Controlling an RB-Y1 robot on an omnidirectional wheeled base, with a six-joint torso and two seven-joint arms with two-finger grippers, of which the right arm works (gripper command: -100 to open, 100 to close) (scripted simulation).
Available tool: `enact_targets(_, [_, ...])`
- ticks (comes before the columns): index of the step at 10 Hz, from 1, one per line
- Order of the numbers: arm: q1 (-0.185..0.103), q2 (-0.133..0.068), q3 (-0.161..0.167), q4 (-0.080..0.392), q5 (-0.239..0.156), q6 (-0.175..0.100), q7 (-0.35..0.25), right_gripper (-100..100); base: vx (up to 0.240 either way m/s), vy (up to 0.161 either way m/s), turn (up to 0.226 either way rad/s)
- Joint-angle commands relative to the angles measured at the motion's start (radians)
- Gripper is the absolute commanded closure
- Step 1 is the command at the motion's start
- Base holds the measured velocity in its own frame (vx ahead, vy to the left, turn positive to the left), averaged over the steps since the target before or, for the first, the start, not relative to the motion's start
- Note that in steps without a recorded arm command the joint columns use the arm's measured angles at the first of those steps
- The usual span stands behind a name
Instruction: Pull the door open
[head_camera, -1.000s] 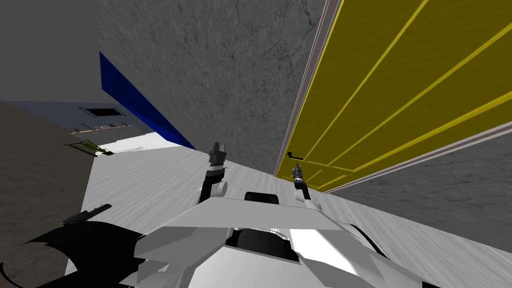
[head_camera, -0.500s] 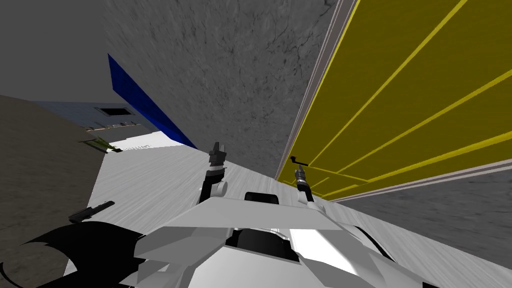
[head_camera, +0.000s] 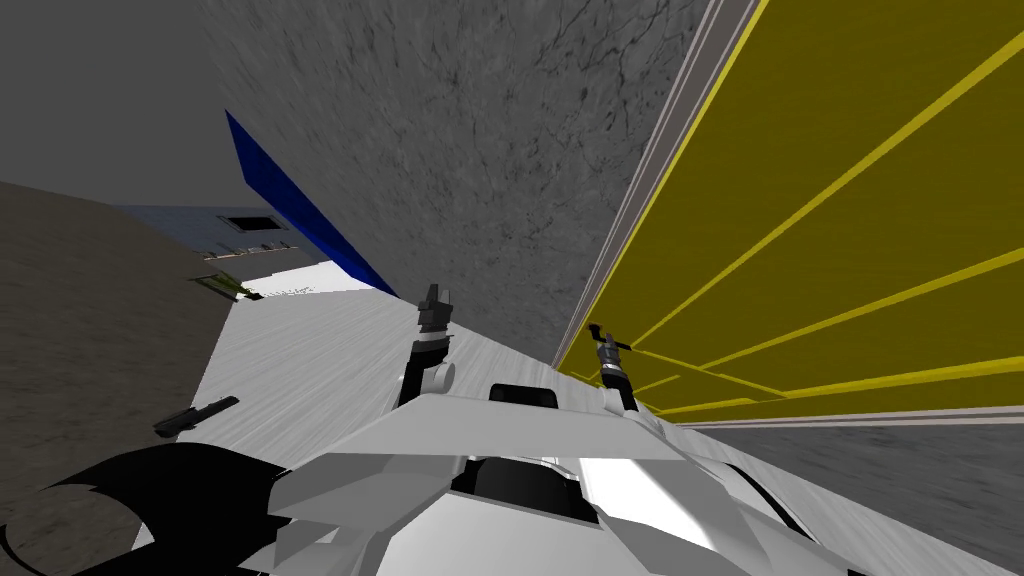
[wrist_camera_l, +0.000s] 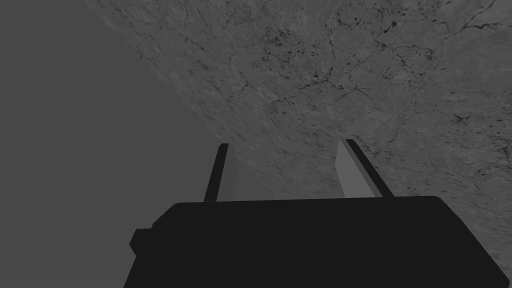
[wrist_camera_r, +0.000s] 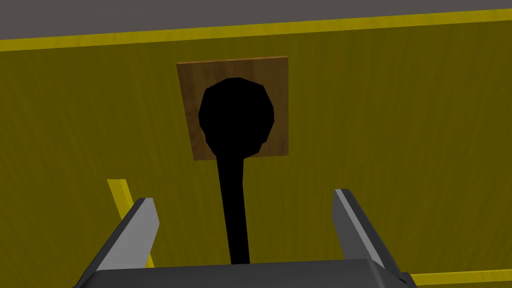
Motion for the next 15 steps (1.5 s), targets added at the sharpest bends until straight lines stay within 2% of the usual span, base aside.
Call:
enact_targets(1, [0.000,0.000,0.000,0.000,0.000,0.000,0.000,-100,0.055,-0.004,-0.001])
enact_targets(2, [0.000,0.000,0.000,0.000,0.000,0.000,0.000,100,-0.005,-0.001,0.003])
enact_targets(7, [0.000,0.000,0.000,0.000,0.000,0.000,0.000,100,-0.011,0.002,0.001])
enact_targets(15, [0.032,-0.049,0.084,-0.018,0.058,-0.021,-0.098,100,-0.217,-0.039,0.116])
